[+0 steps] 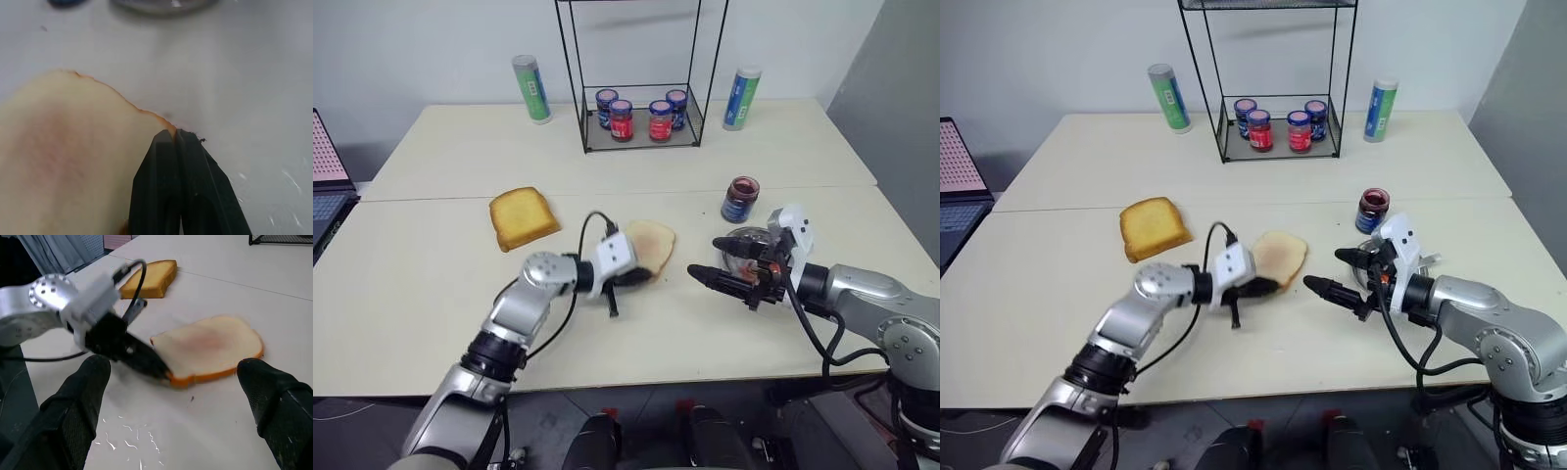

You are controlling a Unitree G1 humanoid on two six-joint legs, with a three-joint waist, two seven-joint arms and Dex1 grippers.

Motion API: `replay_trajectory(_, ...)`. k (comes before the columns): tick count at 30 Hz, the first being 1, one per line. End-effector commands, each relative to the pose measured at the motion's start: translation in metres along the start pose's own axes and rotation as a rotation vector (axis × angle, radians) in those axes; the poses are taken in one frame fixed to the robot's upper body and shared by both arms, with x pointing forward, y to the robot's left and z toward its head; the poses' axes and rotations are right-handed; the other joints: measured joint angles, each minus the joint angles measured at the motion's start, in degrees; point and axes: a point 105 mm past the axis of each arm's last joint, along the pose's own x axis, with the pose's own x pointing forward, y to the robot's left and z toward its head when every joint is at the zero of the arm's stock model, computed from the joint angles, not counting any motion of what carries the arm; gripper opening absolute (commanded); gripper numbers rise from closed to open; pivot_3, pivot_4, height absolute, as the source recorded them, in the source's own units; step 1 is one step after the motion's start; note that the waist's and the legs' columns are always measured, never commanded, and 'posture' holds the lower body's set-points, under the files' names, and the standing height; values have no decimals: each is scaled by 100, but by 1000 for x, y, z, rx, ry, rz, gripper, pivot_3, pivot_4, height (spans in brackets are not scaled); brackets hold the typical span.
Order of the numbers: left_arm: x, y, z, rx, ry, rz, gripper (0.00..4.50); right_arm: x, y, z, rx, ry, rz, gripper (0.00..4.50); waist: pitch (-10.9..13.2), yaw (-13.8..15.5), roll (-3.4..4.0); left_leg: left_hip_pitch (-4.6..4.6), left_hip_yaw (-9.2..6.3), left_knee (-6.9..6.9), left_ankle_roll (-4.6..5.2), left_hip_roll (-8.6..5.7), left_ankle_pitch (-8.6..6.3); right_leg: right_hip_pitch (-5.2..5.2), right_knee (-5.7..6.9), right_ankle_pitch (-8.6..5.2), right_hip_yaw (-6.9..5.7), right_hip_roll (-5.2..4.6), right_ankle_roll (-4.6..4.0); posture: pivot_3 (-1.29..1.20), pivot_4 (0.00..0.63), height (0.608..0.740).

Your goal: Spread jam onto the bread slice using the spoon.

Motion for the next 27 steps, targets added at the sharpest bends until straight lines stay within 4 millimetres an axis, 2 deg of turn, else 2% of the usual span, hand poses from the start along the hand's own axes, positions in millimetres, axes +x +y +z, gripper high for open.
replay_trajectory(1,-2,3,9,103,7,18,23,-6,4,9,-24,-37,-7,4500,0,29,0,2,0,2,0,0,0,4,0,0,0,-3,0,0,150,740)
replay_trajectory(2,-3,4,11,95,-5,22,23,-7,3,8,-21,-37,-15,4500,0,36,0,3,2,2,0,-1,0,7,-2,0,2,-7,0,0,150,740)
replay_trajectory(5,-9,5,11,79,-3,10,572,-11,-3,7,-15,-36,-52,4500,0,44,0,2,3,4,0,-1,0,9,-4,0,3,-12,0,0,150,740)
replay_trajectory(12,-27,12,1,98,71,21,2087,-33,-26,3,18,-44,-197,4500,0,44,0,3,3,3,0,-1,0,11,-5,0,2,-10,0,0,150,740)
replay_trajectory(14,-32,13,-1,100,86,20,2379,-44,-36,1,34,-49,-260,4500,0,44,0,4,4,2,0,-1,0,11,-4,0,2,-10,0,0,150,740)
replay_trajectory(16,-43,10,1,76,89,-1,2847,-68,-59,-4,69,-70,-404,4500,0,50,0,3,1,2,0,-1,0,13,-5,0,-3,-9,0,0,150,740)
replay_trajectory(20,-63,15,24,1,9,8,3711,-102,-88,-10,213,-173,-575,4500,0,51,0,5,6,1,0,1,0,17,-6,0,4,-12,0,0,150,740)
replay_trajectory(23,-73,17,38,-36,-32,8,4325,-114,-99,-16,297,-221,-624,4500,0,49,2,11,7,2,1,5,0,25,-6,0,1,-12,1,0,150,740)
replay_trajectory(24,-74,17,40,-41,-37,6,4469,-116,-101,-17,313,-228,-630,4500,0,44,2,14,9,1,1,5,-1,29,-7,-1,0,-11,1,0,150,740)
replay_trajectory(27,-80,13,52,-78,-80,-25,4469,-125,-113,-27,408,-267,-666,4500,-2,38,4,19,26,0,1,4,-1,31,-7,-1,4,-10,1,0,150,740)
